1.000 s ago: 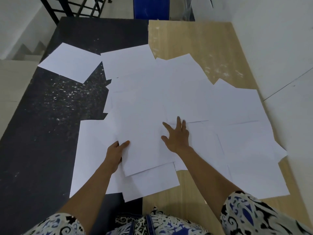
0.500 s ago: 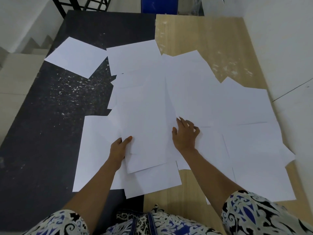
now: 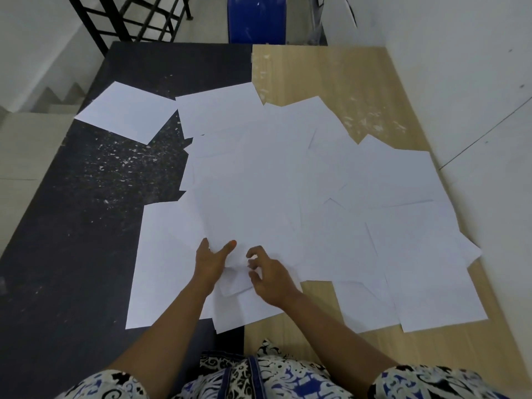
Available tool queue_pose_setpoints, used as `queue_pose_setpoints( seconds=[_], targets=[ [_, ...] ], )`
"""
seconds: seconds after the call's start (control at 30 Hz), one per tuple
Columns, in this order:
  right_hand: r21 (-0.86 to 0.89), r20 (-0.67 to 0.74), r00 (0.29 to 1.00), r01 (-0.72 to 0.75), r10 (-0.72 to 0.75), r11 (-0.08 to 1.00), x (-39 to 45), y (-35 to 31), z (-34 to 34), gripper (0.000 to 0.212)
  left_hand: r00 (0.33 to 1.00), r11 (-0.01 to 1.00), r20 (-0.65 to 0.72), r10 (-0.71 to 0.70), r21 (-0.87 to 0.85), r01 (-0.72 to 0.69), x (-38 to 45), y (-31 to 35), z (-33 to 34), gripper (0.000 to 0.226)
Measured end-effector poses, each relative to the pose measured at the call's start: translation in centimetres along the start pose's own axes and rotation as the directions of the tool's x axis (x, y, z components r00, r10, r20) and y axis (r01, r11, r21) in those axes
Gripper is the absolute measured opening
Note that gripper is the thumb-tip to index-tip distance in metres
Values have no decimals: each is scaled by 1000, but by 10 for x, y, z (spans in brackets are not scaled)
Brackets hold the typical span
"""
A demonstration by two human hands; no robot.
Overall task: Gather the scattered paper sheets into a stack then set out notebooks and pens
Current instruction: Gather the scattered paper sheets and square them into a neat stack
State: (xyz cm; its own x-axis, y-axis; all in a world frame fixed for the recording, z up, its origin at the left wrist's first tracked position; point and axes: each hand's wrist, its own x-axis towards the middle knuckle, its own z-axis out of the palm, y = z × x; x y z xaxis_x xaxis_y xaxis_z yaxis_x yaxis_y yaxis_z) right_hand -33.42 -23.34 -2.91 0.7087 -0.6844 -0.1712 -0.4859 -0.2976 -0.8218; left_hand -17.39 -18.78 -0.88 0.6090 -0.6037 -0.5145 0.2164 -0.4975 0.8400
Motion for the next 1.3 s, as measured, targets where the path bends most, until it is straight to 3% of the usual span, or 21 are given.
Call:
queue_pose_setpoints(
  seconds=[0.13, 0.23, 0.33, 0.43, 0.53, 0.63, 0.83, 0.93, 1.0, 1.17, 1.3],
  targets=[
    [-3, 0, 1000, 20, -20, 1000, -7, -1, 0, 16, 999, 999, -33, -37, 8, 37, -6, -14, -4, 24],
    [-16, -152, 988, -20, 18, 1000, -11, 0, -5, 32, 995, 996, -43, -89, -9, 88, -7, -22, -8, 18],
    [-27, -358, 922, -168, 147, 985, -11, 4, -13, 37, 986, 986, -44, -161, -54, 159, -5, -24, -12, 34],
    [2, -452, 827, -374, 334, 928, -4, 8, -27, 35, 981, 982, -79, -180, -66, 175, -6, -26, -19, 37],
    [17, -416, 758, -546, 503, 837, 4, 10, -41, 49, 983, 990, -120, -141, -41, 137, -12, -26, -26, 38],
    [89, -325, 739, -598, 591, 797, 13, 13, -49, 56, 987, 994, -124, -104, 7, 105, -16, -30, -33, 40],
    [219, -188, 769, -573, 611, 790, 23, 9, -51, 57, 992, 994, -95, -86, 64, 92, -19, -32, -37, 41],
    [369, -140, 733, -585, 665, 722, 23, 12, -48, 57, 991, 992, -78, -105, 56, 110, -19, -31, -39, 40],
    [460, -92, 727, -575, 680, 677, 21, 15, -45, 48, 991, 990, -59, -121, 59, 125, -19, -31, -41, 39],
    [428, -119, 779, -519, 616, 739, 10, 20, -44, 20, 991, 990, -32, -129, 47, 130, -20, -31, -43, 38],
    [435, -82, 776, -537, 625, 723, 5, 26, -43, 42, 990, 990, 9, -144, 14, 144, -21, -28, -44, 33]
  ],
)
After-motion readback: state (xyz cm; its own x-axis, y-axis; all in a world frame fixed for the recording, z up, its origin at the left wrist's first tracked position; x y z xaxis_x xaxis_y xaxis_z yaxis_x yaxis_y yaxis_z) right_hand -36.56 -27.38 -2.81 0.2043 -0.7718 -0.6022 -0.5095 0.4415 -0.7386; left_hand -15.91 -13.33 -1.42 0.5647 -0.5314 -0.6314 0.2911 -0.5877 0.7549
